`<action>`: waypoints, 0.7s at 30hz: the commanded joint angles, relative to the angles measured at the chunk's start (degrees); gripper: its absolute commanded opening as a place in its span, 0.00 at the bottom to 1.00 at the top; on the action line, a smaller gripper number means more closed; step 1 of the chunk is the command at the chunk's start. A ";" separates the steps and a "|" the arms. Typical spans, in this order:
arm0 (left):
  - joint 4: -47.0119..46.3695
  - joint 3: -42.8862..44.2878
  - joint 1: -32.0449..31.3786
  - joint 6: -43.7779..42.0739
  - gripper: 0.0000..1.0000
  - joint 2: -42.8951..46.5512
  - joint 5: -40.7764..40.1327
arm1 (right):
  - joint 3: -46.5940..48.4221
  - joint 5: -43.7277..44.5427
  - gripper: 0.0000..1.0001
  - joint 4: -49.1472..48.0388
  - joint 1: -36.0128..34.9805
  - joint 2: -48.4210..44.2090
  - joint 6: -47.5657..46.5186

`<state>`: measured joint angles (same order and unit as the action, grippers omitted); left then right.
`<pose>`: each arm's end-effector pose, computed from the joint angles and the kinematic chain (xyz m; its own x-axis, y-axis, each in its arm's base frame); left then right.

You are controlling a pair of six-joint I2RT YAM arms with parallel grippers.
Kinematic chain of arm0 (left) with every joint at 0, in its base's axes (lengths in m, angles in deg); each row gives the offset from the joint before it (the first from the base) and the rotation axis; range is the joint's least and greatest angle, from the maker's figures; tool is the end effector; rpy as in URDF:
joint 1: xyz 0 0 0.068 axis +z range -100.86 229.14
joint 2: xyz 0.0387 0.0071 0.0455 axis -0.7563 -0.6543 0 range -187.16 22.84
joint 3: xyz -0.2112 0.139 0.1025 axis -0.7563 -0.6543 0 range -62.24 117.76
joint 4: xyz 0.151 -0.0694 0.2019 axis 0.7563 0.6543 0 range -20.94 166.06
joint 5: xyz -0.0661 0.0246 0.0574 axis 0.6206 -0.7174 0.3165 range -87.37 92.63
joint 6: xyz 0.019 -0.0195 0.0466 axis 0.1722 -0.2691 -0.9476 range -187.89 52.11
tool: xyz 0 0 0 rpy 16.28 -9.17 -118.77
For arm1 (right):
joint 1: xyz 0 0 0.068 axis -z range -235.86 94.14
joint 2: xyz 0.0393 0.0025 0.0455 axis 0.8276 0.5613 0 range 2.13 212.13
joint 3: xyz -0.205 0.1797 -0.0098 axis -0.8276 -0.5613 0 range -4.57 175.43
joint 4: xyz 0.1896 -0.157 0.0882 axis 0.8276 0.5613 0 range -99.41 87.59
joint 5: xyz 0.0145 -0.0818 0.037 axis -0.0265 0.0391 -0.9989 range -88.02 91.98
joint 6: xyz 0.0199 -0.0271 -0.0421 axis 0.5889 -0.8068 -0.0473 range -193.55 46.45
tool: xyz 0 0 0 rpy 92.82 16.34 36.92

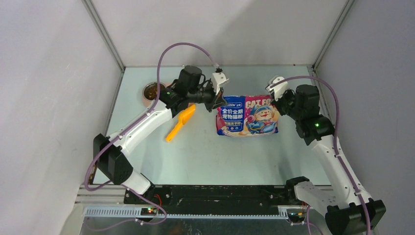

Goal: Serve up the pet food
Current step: Close the pet food bag at the center of the board.

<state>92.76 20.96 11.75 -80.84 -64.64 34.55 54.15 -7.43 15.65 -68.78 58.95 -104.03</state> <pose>0.2661 -0.2270 0.3698 -0.1648 0.3653 -0.9162 0.9473 0.3172 -0.0439 0.2119 0.0546 0.3597 -0.1441 -0.5465 -0.8249 -0.5110 0.7550 -0.4110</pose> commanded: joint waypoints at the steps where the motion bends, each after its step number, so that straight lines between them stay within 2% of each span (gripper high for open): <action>1: -1.50 0.95 1.97 0.72 0.00 6.25 0.93 | -0.19 7.51 0.00 -3.27 2.39 -1.35 -1.00; 5: -1.51 1.00 2.05 0.67 0.00 6.36 0.90 | -1.12 8.49 0.00 -5.00 2.68 -2.91 -1.18; 7: -1.48 1.07 2.05 0.65 0.00 6.50 0.94 | -1.14 9.25 0.19 -5.08 2.78 -2.90 -1.59; 8: -1.47 1.08 2.10 0.71 0.00 6.56 0.90 | -1.15 10.20 0.32 -4.97 2.94 -2.83 -1.68; 10: -1.46 0.97 2.14 0.71 0.00 6.75 0.91 | -1.15 11.30 0.44 -5.01 3.44 -2.55 -1.76; 13: -1.55 0.84 2.29 0.76 0.00 7.02 0.93 | -1.19 11.85 0.49 -5.29 4.45 -2.26 -1.61; 15: -1.63 0.95 2.39 0.84 0.00 7.13 1.11 | -1.16 12.24 0.47 -5.43 5.25 -2.20 -1.49; 17: -1.62 0.93 2.48 0.97 0.00 7.01 1.17 | -1.18 12.46 0.34 -5.41 5.49 -2.15 -1.50; 18: -1.57 0.92 2.53 0.94 0.00 6.94 1.27 | -1.17 12.74 0.14 -5.71 5.47 -2.19 -1.46; 19: -1.60 0.91 2.50 0.96 0.00 6.91 1.24 | -1.15 13.45 0.06 -5.98 5.57 -2.30 -1.32; 20: -1.58 0.91 2.50 0.98 0.00 6.96 1.24 | -1.15 13.71 0.00 -6.42 5.60 -2.65 -1.33; 21: -1.63 0.91 2.49 0.95 0.00 6.97 1.27 | -1.15 13.74 0.00 -6.56 5.71 -2.88 -1.23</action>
<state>94.05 20.94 12.67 -80.80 -63.63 34.81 52.68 1.25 13.94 -63.93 57.07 -105.19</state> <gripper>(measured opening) 0.009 0.056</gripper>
